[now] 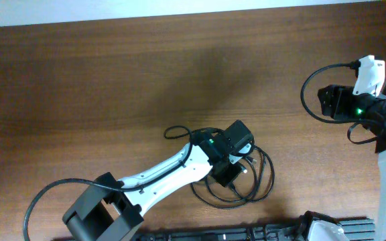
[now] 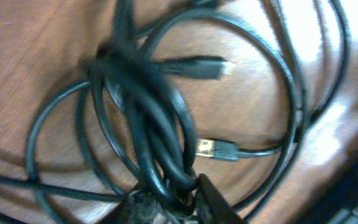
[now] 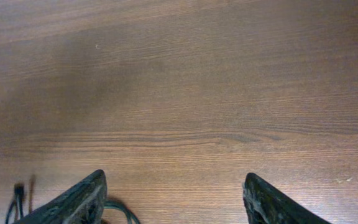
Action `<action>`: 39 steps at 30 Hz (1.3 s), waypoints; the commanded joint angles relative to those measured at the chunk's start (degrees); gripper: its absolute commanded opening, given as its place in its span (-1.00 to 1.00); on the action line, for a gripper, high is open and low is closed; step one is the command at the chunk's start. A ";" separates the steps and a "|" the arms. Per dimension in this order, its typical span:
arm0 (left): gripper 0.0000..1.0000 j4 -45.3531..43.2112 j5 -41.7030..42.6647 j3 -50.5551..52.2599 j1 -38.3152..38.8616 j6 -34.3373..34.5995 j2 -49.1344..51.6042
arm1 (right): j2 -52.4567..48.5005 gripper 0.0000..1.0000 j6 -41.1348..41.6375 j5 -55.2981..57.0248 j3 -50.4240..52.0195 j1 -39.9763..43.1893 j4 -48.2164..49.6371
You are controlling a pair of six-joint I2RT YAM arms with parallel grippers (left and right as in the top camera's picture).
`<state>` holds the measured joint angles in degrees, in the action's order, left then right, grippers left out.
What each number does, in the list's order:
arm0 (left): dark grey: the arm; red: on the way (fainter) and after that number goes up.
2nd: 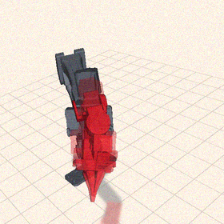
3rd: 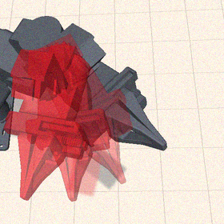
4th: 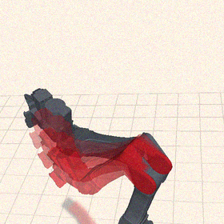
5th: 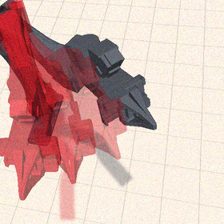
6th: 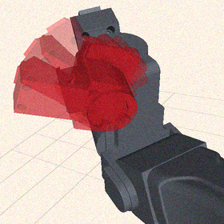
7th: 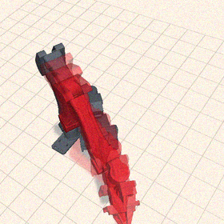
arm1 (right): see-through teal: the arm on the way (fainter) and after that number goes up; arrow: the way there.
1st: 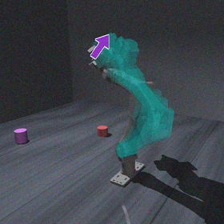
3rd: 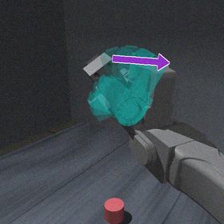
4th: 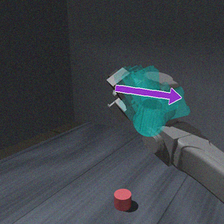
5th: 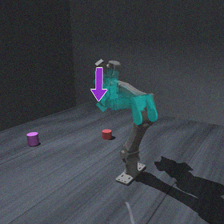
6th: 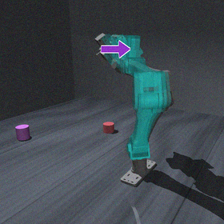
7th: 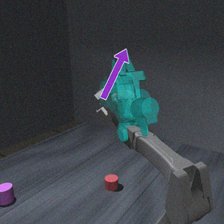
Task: Untangle cables
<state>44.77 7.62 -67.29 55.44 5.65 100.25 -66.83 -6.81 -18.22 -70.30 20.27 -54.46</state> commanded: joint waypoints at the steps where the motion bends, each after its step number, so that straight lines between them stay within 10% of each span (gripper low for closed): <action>1: -0.99 -1.01 -9.62 -0.26 0.07 1.62 0.15 | -0.09 0.33 0.24 -0.70 -0.68 0.39 -0.02; 16: -1.00 -1.60 -3.50 -5.70 -7.45 -10.60 -11.82 | -0.09 0.19 -4.42 -11.08 -0.68 0.39 -0.92; 25: -0.95 -0.74 25.57 -7.93 -23.15 -31.67 -24.85 | -0.02 0.34 -36.72 -48.65 -0.68 0.37 -7.28; 39: -0.85 -0.70 33.57 -7.93 -24.22 -41.53 -26.49 | 3.54 0.52 -64.70 -53.13 -0.70 -14.34 -12.17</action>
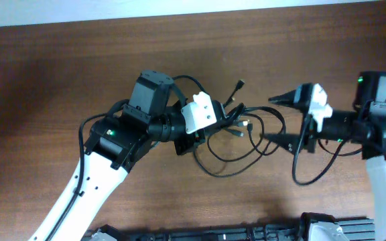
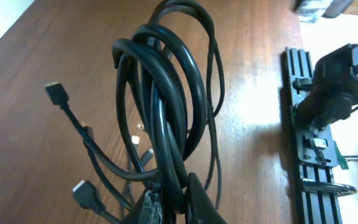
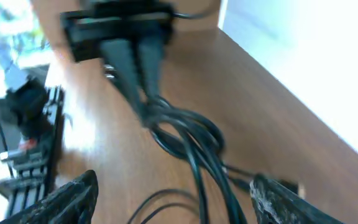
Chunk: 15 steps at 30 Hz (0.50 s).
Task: Untangle cables
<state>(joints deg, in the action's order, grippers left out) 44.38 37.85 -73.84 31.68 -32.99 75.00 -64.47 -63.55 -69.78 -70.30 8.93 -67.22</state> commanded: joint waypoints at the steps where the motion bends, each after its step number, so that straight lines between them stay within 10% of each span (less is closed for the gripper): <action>1: -0.85 -0.17 3.34 -1.38 -0.44 -2.89 -1.25 | 1.18 0.50 -8.90 -1.57 -0.70 -3.85 0.85; 15: -0.74 5.01 8.44 -1.38 -0.35 -9.11 -1.20 | 1.49 0.24 -13.97 9.90 -0.70 -15.30 -0.02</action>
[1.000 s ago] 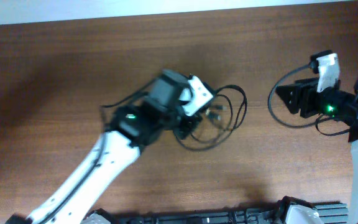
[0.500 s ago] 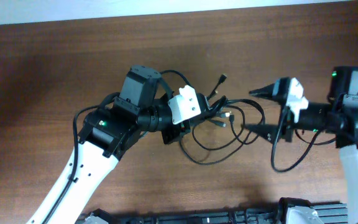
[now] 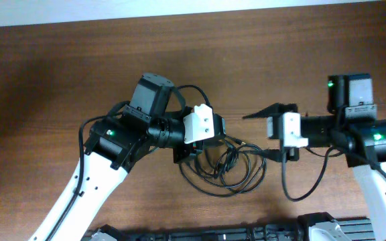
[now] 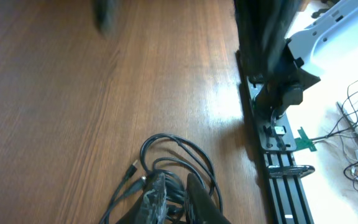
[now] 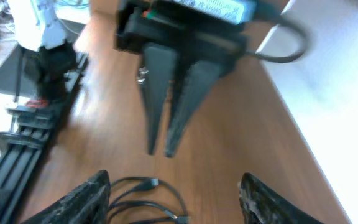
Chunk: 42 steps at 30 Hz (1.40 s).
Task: Untangle cables
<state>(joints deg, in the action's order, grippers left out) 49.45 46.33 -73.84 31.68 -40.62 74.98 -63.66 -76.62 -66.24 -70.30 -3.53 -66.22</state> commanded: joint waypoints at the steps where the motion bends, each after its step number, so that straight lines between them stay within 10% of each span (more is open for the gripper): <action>1: -0.72 0.28 -1.55 -1.38 -0.35 -1.31 -1.18 | 0.68 0.24 -0.33 7.72 -0.70 -2.99 -1.38; 7: -0.33 5.64 -14.32 -1.31 -0.35 4.24 -0.55 | 0.68 0.18 12.94 21.53 -0.70 -2.71 -0.94; 11: 0.82 8.74 -14.69 -1.22 -0.35 5.57 0.92 | 0.61 0.19 26.80 35.65 -0.70 -2.71 3.23; 25: 0.88 10.01 -16.26 -1.20 10.29 15.78 20.83 | -1.77 0.38 57.81 68.26 -0.70 -1.73 8.15; 42: 1.00 -3.74 -30.34 8.90 17.35 32.54 25.83 | -2.84 0.50 59.32 56.04 -0.63 15.28 7.34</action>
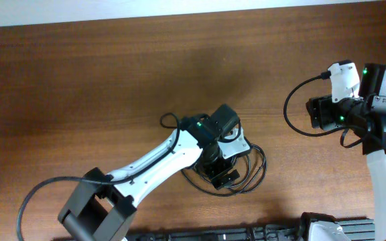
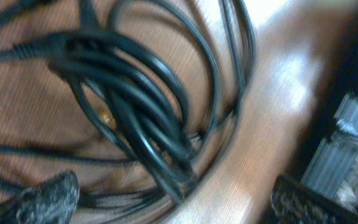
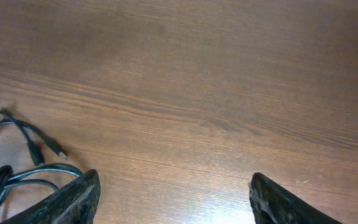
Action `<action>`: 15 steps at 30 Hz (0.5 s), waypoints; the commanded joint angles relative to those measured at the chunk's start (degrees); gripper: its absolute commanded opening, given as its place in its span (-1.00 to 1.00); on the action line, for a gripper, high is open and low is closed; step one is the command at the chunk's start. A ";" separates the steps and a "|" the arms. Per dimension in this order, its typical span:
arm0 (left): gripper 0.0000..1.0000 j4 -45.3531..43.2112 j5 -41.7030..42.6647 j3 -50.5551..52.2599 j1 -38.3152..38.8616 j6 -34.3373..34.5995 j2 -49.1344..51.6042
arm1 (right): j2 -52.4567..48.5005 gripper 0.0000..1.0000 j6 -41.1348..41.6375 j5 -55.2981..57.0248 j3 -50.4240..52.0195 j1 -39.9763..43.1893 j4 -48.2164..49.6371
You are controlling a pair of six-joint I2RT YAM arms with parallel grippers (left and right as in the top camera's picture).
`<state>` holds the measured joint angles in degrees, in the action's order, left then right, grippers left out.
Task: Untangle cables
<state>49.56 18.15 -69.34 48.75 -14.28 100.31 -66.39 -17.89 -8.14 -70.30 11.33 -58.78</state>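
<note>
A tangled bundle of black cables (image 1: 250,171) lies in loops on the wooden table near its front edge. My left gripper (image 1: 221,175) is down over the bundle. In the left wrist view the thick coils (image 2: 142,118) fill the frame, and the left gripper (image 2: 176,205) stands open with its fingers wide on either side of them. My right gripper (image 3: 176,202) is open over bare wood at the far right (image 1: 313,110). Loose cable ends with plugs show at the left edge of the right wrist view.
A black rail (image 1: 246,234) runs along the table's front edge just below the bundle and shows again as the rail (image 2: 353,124) at the right of the left wrist view. A looped black lead (image 1: 297,114) hangs from the right arm.
The left gripper was shut on the cables and raised at mid-table; now it is open low over the bundle. The right gripper, then close to the left one, is now at the table's right side.
First the left gripper was shut on the bundle lying near the front edge, with the right gripper open at the far right. Then the bundle hung raised at mid-table with the right gripper beside it. Now the bundle lies released and the grippers are apart.
</note>
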 commanded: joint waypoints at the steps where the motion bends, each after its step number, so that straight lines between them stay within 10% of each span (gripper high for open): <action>1: 0.99 -6.05 -2.25 5.81 0.28 7.39 0.50 | -0.11 0.50 0.59 -2.01 -0.63 0.42 -0.09; 6: 0.67 -11.69 -7.13 9.27 0.50 12.44 0.50 | -0.11 0.50 0.61 -2.05 -0.63 0.42 -0.09; 15: -0.76 -15.06 -7.52 9.22 0.48 13.42 0.13 | -0.11 0.50 0.57 -2.45 -0.63 0.42 -0.13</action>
<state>34.44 11.51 -60.51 49.12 -1.45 100.36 -66.39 -17.78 -9.41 -70.30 11.40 -58.81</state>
